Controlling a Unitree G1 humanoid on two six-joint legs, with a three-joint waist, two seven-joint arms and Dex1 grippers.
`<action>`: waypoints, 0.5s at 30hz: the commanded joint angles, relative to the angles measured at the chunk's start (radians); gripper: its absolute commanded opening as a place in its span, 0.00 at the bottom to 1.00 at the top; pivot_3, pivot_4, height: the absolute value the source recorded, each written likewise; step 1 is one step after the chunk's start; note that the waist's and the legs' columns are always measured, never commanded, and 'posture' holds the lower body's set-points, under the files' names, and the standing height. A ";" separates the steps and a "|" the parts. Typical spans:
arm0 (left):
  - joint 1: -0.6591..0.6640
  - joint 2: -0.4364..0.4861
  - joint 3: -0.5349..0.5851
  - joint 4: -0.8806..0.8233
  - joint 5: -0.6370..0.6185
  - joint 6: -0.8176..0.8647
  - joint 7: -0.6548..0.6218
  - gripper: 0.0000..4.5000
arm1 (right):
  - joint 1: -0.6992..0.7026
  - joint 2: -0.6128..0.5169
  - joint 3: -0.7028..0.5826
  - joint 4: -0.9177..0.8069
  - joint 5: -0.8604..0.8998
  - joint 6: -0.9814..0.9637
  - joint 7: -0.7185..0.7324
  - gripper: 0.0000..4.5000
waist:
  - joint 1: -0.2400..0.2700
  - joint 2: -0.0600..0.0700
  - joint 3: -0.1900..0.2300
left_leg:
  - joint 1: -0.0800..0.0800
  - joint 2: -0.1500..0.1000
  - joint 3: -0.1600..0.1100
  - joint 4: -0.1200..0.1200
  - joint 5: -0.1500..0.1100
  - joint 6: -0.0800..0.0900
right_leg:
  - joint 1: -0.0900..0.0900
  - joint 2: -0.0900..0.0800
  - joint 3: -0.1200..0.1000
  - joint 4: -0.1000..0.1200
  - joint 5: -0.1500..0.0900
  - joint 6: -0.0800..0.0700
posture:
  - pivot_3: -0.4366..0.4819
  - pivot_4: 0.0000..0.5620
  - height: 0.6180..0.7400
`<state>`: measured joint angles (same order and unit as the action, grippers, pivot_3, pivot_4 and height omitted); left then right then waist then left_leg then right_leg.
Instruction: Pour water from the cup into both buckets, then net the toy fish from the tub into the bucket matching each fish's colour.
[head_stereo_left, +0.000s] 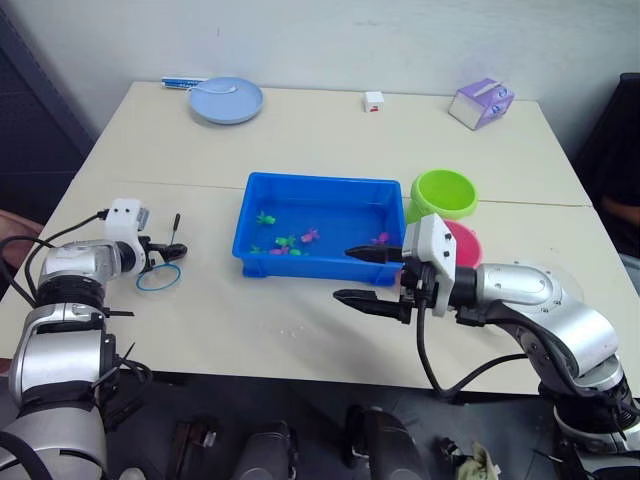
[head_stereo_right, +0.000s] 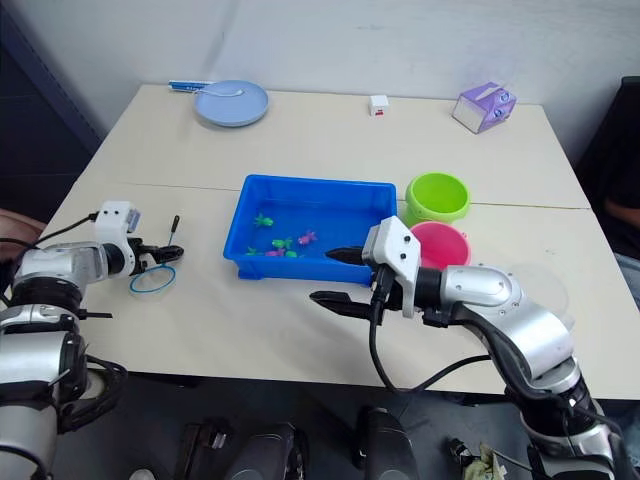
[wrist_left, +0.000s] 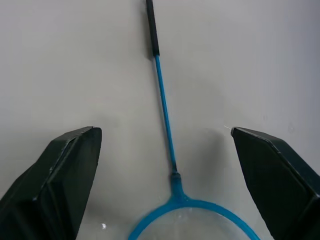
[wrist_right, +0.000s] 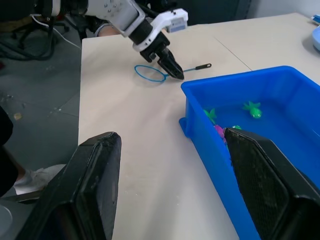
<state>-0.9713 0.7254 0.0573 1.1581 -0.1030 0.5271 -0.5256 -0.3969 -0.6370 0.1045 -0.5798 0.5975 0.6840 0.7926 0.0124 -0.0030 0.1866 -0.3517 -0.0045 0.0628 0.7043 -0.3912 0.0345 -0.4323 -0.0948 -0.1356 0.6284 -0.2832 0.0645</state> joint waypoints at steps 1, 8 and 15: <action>-0.019 -0.004 -0.013 0.074 0.048 -0.024 0.016 0.81 | 0.018 -0.002 -0.051 -0.070 0.030 0.015 -0.036 1.00 | 0.000 0.000 0.000 | 0.000 0.000 0.000 0.000 0.000 0.000 | 0.000 0.000 0.000 0.000 0.000 0.000 | 0.48 0.27 1.00; -0.046 -0.020 0.018 0.113 0.063 -0.085 0.004 0.11 | 0.033 -0.024 -0.076 -0.088 0.036 0.027 -0.057 1.00 | 0.007 -0.001 0.000 | 0.000 -0.001 0.000 0.001 0.000 0.000 | 0.001 -0.001 0.001 0.000 0.000 0.001 | 0.48 0.27 1.00; -0.052 0.037 0.031 -0.151 -0.013 -0.217 -0.371 0.01 | 0.039 -0.070 -0.110 -0.095 0.073 0.049 -0.029 1.00 | 0.009 -0.004 0.001 | -0.005 0.000 -0.003 0.007 0.000 0.001 | 0.000 0.000 0.000 -0.001 0.000 0.001 | 0.48 0.27 1.00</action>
<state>-1.0074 0.7210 0.0773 1.1219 -0.0823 0.3334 -0.7954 -0.3622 -0.6944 0.0279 -0.6310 0.6427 0.7308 0.7507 0.0216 -0.0066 0.1872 -0.3571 -0.0049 0.0586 0.7112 -0.3912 0.0351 -0.4323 -0.0950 -0.1357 0.6278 -0.2828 0.0653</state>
